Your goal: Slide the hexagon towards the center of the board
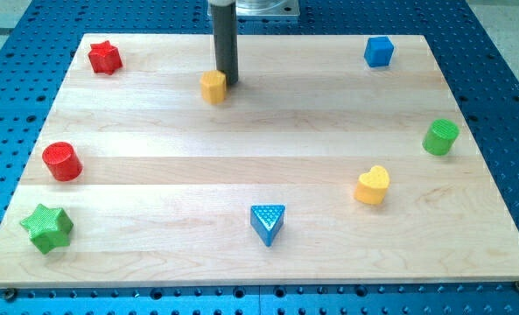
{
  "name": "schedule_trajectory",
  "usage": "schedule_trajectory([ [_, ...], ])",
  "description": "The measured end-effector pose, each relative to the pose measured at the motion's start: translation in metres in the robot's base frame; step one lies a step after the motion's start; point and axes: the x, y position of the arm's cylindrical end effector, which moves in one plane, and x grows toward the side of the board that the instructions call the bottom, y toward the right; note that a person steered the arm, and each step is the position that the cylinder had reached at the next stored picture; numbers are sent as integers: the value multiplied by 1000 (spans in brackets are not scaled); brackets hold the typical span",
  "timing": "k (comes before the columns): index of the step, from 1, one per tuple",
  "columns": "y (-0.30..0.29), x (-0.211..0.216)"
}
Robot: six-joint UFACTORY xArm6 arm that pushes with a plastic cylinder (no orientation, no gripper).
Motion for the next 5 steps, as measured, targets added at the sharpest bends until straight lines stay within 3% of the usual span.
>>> schedule_trajectory([
  [1, -11, -19],
  [2, -37, 5],
  [3, -35, 61],
  [4, -50, 20],
  [5, -15, 32],
])
